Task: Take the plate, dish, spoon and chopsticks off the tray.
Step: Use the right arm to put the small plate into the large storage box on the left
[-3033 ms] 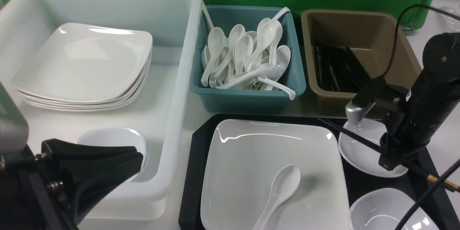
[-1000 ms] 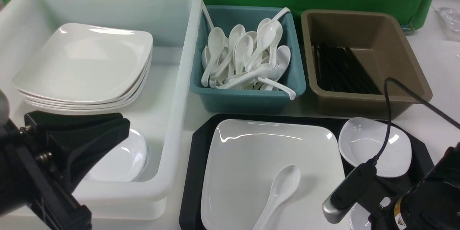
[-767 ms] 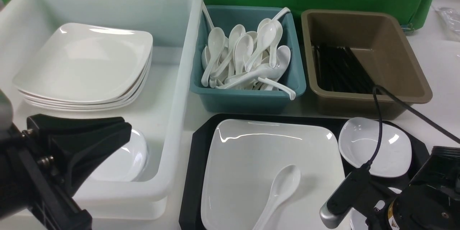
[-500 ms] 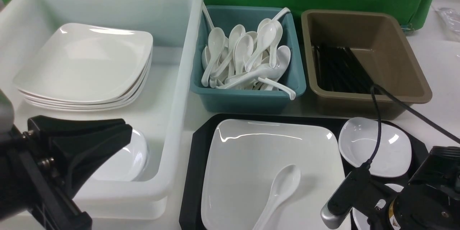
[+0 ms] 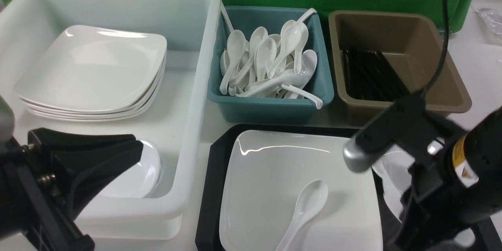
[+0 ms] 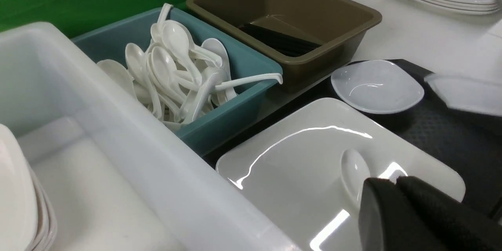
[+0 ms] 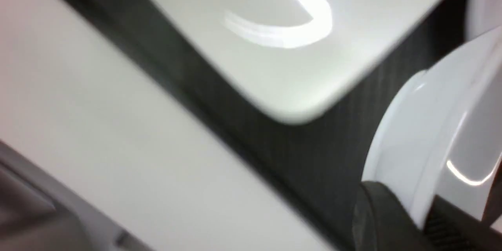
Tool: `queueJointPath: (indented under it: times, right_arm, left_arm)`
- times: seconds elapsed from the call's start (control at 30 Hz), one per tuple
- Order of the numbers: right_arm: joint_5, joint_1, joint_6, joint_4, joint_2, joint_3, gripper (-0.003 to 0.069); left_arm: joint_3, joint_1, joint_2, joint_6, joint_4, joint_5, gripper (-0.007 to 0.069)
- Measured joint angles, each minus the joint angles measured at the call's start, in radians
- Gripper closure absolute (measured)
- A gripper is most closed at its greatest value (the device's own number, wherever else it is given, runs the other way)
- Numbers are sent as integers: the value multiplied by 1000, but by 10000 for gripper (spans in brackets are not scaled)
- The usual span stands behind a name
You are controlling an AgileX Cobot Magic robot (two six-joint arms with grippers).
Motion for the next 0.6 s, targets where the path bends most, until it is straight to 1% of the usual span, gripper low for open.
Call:
queueJointPath:
  times: [0.03, 0.07, 0.13, 0.2, 0.23, 0.3, 0.37, 0.43, 0.5, 0.57, 0.6]
  right_arm:
    - [-11, 36, -22, -6, 4, -58, 601]
    - [-14, 42, -35, -6, 5, -81, 601]
    - [-75, 108, -119, -7, 35, -195, 601]
    - [-174, 179, -223, -4, 101, -317, 601]
    - [-216, 202, -277, 2, 139, -383, 601]
    - [-262, 231, -360, 32, 242, -503, 601]
    - [-276, 237, -427, 80, 330, -589, 601]
    - [-277, 239, -520, 170, 464, -707, 601]
    - [-271, 240, -554, 194, 553, -773, 602]
    - [-244, 240, -594, 218, 688, -907, 602]
    - [-233, 240, -599, 219, 723, -941, 603]
  left_arm:
    - [-34, 0, 0, -66, 93, 47, 608]
    - [-46, 0, 0, -96, 108, 66, 608]
    - [-104, 0, -4, -256, 266, 164, 608]
    - [-148, 0, -24, -427, 435, 260, 608]
    - [-159, 0, -47, -492, 490, 302, 608]
    - [-168, 0, -104, -586, 590, 369, 608]
    - [-168, 0, -151, -632, 632, 415, 608]
    - [-168, 0, -215, -682, 673, 474, 608]
    - [-168, 0, -248, -694, 692, 499, 608]
    - [-168, 0, -298, -704, 706, 526, 608]
    - [-169, 0, -314, -706, 706, 532, 608]
